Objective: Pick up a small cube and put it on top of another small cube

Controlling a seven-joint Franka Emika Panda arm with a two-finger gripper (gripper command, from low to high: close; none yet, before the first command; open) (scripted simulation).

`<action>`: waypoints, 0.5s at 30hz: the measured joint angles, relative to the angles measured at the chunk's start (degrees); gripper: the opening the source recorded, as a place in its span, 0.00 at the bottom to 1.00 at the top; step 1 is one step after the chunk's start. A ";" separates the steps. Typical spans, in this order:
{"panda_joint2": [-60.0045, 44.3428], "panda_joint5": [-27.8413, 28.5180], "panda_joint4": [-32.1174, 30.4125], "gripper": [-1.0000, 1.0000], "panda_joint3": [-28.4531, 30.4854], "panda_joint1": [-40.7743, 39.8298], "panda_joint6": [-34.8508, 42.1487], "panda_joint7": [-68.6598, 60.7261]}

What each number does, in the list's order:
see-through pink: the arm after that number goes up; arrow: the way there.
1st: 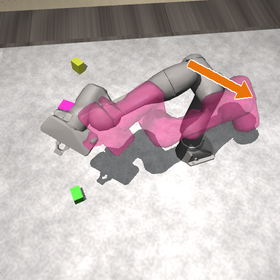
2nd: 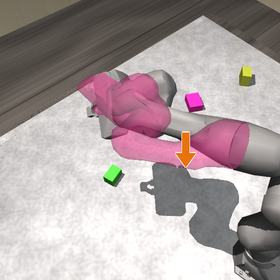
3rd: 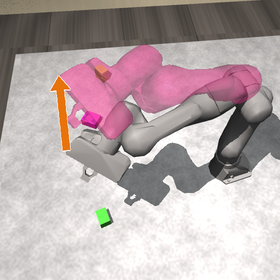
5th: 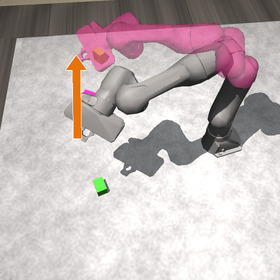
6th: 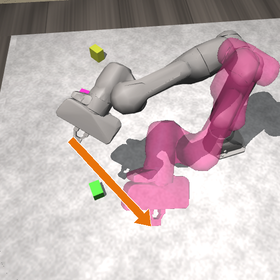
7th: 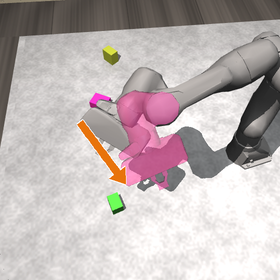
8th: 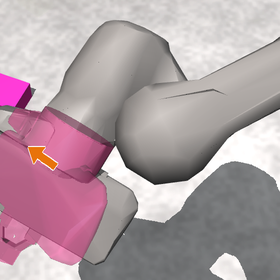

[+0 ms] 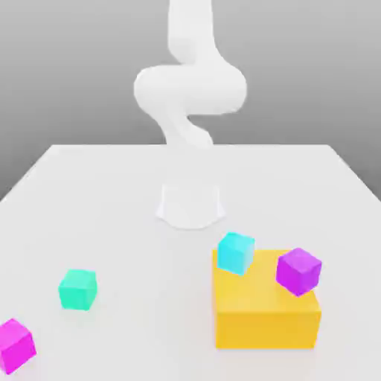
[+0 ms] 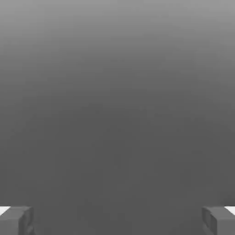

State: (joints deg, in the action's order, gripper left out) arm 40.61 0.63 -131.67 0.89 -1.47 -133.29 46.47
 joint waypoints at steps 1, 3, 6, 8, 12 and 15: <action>-2.25 0.24 0.05 0.50 0.41 -0.63 -0.65 0.25; -6.53 0.58 0.14 0.50 1.23 -1.87 -1.88 0.64; -12.77 1.02 0.27 0.50 2.70 -3.45 -3.68 1.17; -16.90 1.13 0.35 0.50 3.80 -4.45 -4.89 1.40; -25.18 0.89 0.52 0.50 6.20 -6.34 -7.31 1.49; -31.42 0.11 0.64 0.50 8.10 -7.67 -9.12 1.15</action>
State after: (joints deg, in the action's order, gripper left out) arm 9.19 0.73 -131.03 8.99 -9.14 -142.41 47.62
